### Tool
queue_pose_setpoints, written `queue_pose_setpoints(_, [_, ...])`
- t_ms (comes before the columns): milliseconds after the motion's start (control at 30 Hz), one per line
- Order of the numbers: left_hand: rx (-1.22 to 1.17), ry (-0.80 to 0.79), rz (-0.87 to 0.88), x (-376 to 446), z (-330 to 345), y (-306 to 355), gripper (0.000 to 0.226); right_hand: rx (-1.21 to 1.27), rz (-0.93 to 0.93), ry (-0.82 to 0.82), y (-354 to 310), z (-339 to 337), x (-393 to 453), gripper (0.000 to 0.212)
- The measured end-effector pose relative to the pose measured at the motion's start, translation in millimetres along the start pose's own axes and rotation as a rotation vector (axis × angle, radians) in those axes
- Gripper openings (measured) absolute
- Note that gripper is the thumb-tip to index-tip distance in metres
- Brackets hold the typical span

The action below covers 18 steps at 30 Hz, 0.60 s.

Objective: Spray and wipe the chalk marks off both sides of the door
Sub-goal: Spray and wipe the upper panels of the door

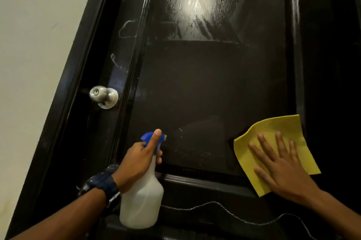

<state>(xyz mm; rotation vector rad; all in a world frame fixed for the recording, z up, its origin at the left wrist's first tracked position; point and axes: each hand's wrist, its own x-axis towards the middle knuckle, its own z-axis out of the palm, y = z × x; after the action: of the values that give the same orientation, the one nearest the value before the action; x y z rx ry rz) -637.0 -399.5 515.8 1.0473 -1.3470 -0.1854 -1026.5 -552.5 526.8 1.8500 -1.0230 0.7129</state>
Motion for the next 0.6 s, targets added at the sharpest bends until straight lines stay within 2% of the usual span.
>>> queue_pose_setpoints(133, [0.043,0.014,0.021,-1,-22,4,0.076,-0.233,-0.4,-0.004,-12,-1,-9,0.07])
queue_pose_setpoints(233, [0.044,0.025,0.019,0,-38,-1,0.081,-0.249,-0.593,0.023,-46,-10,16,0.074])
queue_pose_setpoints(433, [0.089,0.034,0.029,2,-57,-18,0.08,-0.164,-0.653,-0.002,-164,-19,128,0.075])
queue_pose_setpoints(533, [0.119,0.075,0.004,4,-66,-22,0.085,-0.171,-0.628,-0.025,-248,-33,177,0.073])
queue_pose_setpoints(600, [0.165,0.123,0.008,1,-70,-21,0.077,-0.17,-0.585,-0.04,-292,-44,194,0.067])
